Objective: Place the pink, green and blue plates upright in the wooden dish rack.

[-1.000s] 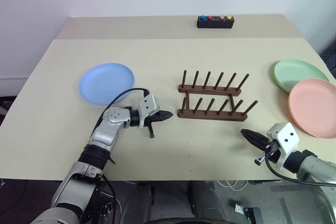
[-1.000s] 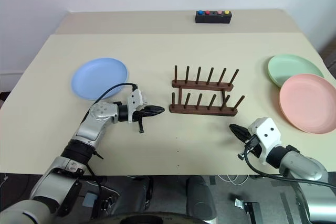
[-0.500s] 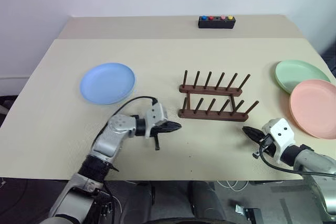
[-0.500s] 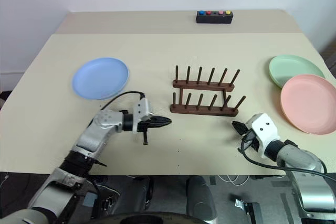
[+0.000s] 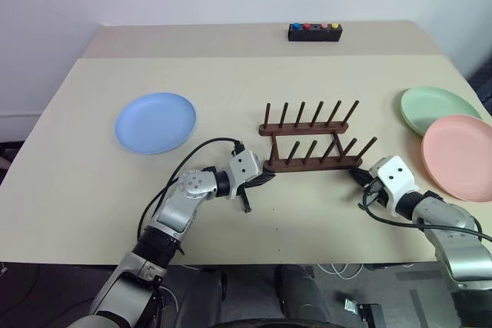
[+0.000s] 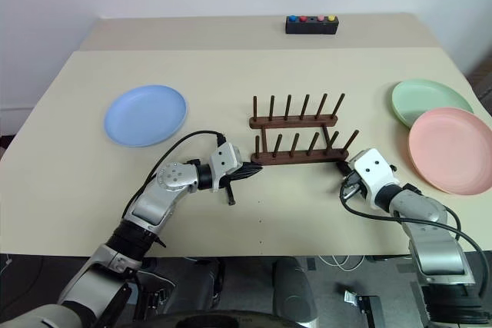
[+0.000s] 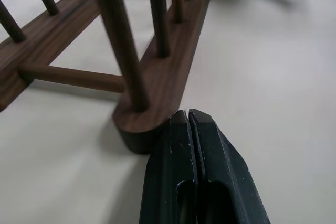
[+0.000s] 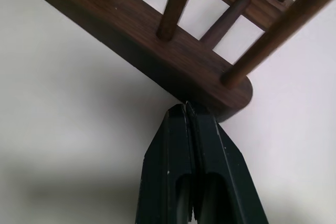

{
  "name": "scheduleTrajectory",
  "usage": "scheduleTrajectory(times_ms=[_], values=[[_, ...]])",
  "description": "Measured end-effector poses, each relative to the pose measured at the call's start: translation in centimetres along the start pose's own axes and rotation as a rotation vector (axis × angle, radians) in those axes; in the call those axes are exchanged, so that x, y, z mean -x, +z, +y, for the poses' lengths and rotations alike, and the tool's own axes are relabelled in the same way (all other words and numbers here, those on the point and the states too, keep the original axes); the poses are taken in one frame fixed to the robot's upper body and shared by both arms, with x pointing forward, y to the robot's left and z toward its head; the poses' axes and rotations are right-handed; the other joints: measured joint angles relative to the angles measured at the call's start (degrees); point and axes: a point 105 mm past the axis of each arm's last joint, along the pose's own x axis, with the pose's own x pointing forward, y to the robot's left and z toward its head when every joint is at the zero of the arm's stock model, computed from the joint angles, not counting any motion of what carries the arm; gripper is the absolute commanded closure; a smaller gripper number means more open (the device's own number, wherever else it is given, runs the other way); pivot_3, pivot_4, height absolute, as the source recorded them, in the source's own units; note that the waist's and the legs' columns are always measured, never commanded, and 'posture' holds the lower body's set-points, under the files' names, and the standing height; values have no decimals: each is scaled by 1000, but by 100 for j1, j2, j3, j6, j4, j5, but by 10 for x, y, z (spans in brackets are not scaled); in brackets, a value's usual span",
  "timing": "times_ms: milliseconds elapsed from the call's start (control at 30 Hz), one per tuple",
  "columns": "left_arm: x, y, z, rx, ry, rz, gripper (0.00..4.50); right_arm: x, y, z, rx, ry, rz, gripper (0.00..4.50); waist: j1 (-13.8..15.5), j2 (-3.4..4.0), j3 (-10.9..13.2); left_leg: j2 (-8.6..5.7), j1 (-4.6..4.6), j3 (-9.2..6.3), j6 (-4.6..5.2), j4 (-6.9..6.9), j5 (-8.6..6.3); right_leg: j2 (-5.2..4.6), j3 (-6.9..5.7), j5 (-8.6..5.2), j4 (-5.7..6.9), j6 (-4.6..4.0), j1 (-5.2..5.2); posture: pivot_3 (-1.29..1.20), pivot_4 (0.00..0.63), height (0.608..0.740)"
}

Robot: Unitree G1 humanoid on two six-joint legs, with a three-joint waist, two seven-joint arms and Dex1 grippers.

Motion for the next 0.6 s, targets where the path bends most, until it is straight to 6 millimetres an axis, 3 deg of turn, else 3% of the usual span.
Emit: scheduleTrajectory(times_ms=[600], values=[[-5,-1,32,-69,128,4,4489,-36,12,-18,67,-38,-51,4500,-9,1,0,-1,4,0,0,0,0,0,0,1,1,1,2,0,150,740]])
